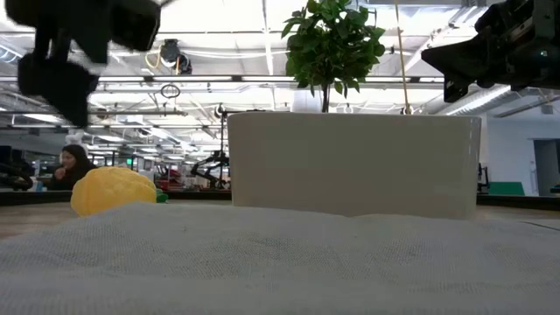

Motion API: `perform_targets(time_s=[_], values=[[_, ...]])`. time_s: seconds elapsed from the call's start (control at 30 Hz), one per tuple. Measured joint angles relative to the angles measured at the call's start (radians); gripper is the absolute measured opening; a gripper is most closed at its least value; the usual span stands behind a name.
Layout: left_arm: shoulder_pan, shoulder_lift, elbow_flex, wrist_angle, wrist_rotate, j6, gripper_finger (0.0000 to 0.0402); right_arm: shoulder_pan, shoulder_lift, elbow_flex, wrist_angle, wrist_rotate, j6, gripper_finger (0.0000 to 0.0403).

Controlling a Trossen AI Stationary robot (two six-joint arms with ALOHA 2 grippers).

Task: Pick and placing Produce into tupperware
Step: Put the pineapple into the gray bin

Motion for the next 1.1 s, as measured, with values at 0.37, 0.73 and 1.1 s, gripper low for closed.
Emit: perform_targets(time_s=[0.37,0.73,1.1], values=[[0.097,0.088,0.000,-0.027,0.186,0.065,0.0365,0.000,0.000,0.000,0.000,0.000,0.000,0.0000],[0.156,0.086,0.000,0.050,0.096,0.037,0.0365,0.000,0.000,0.000,0.000,-0.001,0.000,0.0000],[0.197,0.086,0.000,0.000,0.125,-0.004,0.0365,0.000,0.000,0.000,0.000,-0.001,-0.008,0.0000]])
